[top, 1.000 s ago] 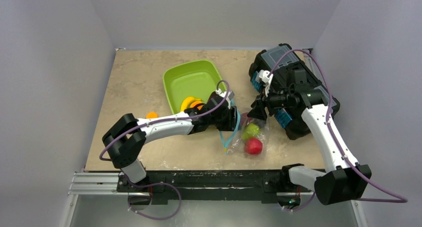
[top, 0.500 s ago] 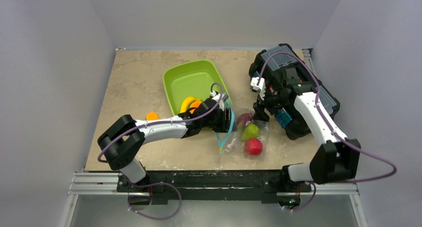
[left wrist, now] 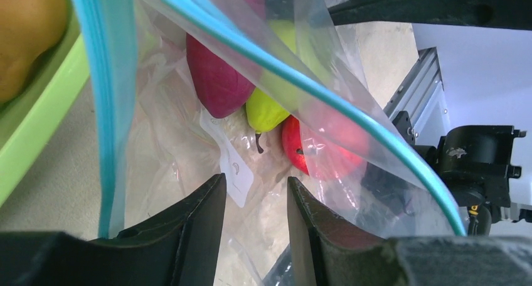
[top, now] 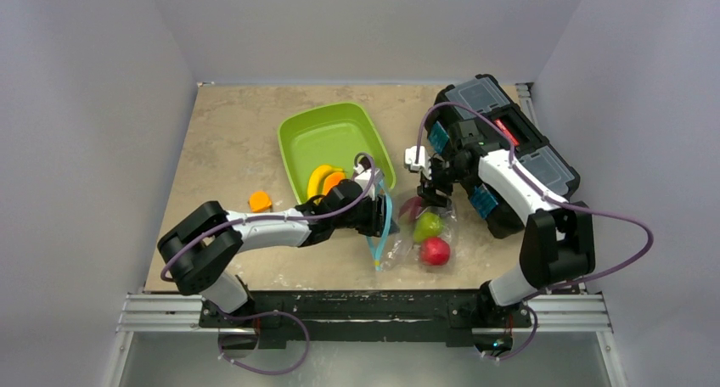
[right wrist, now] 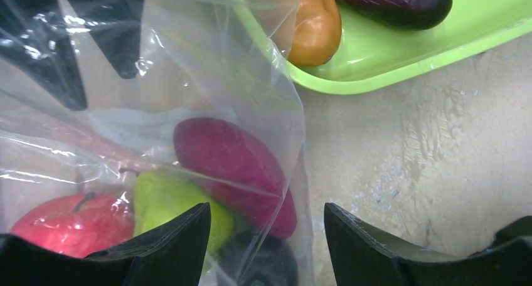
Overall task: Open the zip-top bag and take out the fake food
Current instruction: Pick up the fake vegetable from the zipper food storage bag.
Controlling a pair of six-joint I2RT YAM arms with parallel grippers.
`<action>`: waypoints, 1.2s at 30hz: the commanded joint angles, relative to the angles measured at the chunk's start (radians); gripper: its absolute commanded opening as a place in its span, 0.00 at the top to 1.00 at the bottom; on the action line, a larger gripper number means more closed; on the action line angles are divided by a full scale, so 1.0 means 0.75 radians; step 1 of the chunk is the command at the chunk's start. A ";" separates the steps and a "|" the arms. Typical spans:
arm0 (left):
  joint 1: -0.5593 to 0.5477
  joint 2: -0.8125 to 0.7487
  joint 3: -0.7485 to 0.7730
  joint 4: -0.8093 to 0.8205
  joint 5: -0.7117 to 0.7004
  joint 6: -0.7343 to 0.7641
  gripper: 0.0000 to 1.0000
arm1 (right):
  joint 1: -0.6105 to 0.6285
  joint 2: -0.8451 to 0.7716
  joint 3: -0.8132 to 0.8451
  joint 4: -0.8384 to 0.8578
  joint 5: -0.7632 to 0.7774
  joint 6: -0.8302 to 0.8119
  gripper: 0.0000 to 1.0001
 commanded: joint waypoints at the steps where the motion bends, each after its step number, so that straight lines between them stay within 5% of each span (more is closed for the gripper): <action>1: 0.006 -0.075 -0.029 0.112 -0.005 0.061 0.61 | 0.028 0.049 -0.027 0.115 0.054 -0.010 0.36; 9: 0.003 -0.100 -0.028 0.151 -0.012 0.216 0.60 | 0.066 0.142 -0.023 0.097 0.058 -0.081 0.39; 19: -0.046 -0.124 -0.128 0.264 -0.067 0.566 0.53 | 0.124 0.223 -0.026 -0.045 0.038 -0.267 0.62; 27: -0.084 -0.090 -0.128 0.281 -0.059 0.617 0.52 | 0.154 0.243 -0.039 -0.133 -0.030 -0.341 0.84; 36: -0.142 -0.048 -0.130 0.246 -0.141 0.658 0.49 | 0.208 0.203 -0.116 -0.142 -0.064 -0.355 0.92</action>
